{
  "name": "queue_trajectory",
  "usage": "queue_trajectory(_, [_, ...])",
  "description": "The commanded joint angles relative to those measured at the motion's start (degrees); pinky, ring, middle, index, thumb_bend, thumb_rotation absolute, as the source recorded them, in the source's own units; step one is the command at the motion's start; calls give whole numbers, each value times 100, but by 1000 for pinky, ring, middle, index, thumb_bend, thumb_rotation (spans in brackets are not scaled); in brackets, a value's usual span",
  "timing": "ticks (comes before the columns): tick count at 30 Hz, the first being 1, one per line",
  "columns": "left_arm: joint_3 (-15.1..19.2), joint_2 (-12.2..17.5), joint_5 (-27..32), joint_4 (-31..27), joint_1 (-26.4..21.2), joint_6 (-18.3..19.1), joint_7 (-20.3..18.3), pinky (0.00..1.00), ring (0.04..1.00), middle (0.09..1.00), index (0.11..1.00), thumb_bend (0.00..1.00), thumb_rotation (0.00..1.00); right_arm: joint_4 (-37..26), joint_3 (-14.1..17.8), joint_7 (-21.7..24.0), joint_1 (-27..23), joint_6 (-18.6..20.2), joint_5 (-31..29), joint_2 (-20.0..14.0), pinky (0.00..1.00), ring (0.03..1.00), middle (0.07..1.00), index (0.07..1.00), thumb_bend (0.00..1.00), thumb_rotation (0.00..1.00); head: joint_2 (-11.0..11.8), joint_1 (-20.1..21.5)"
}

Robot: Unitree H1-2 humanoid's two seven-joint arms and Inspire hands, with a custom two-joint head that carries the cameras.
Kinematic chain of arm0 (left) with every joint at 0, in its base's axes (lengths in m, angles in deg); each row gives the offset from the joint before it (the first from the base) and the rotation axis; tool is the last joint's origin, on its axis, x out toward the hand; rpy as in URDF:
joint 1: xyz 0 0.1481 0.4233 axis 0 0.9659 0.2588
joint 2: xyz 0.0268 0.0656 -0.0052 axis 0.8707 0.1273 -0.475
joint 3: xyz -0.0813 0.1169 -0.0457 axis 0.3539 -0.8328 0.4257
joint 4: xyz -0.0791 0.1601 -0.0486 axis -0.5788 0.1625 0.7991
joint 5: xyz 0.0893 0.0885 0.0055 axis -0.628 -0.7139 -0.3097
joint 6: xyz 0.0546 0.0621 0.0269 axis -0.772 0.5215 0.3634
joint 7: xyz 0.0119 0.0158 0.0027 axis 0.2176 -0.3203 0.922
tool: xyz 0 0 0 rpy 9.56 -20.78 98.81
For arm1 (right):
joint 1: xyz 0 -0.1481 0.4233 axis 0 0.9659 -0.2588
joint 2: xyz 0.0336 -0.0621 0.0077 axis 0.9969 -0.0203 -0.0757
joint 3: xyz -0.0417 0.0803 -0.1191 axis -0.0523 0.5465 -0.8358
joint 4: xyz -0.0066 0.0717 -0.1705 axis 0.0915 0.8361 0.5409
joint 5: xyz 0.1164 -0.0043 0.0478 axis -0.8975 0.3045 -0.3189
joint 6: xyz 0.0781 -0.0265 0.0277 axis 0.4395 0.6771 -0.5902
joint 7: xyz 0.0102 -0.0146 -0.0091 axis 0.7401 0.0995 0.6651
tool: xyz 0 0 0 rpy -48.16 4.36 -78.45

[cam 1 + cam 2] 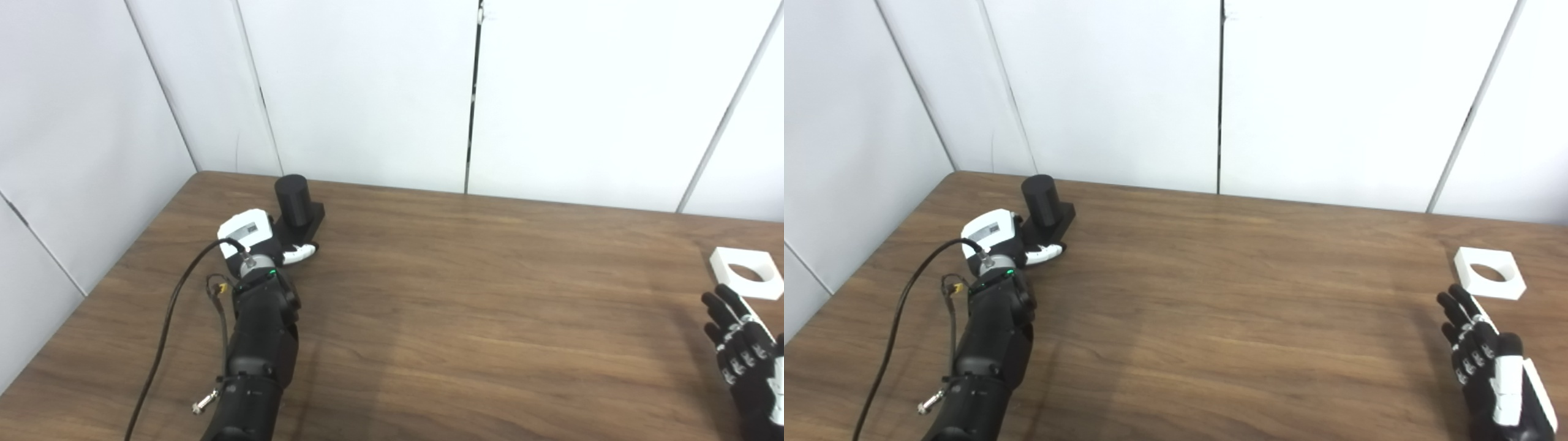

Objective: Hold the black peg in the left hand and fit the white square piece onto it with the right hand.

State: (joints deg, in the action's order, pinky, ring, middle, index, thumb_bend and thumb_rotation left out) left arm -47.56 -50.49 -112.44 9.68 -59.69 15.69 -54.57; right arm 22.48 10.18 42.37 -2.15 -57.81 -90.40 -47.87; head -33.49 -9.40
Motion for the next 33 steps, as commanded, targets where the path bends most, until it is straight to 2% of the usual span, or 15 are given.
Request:
queue_trajectory(1, [-19, 150, -30, -61, -196, 6, 256, 998, 996, 980, 873, 755, 615, 35, -13, 6, 129, -30, -41, 53, 1000, 990, 919, 922, 758, 1000, 0, -6])
queue_trajectory(33, [-19, 150, -30, -61, -196, 6, 256, 998, 996, 980, 873, 755, 615, 35, -13, 6, 129, -30, -41, 53, 1000, 990, 919, 922, 758, 1000, 0, -6])
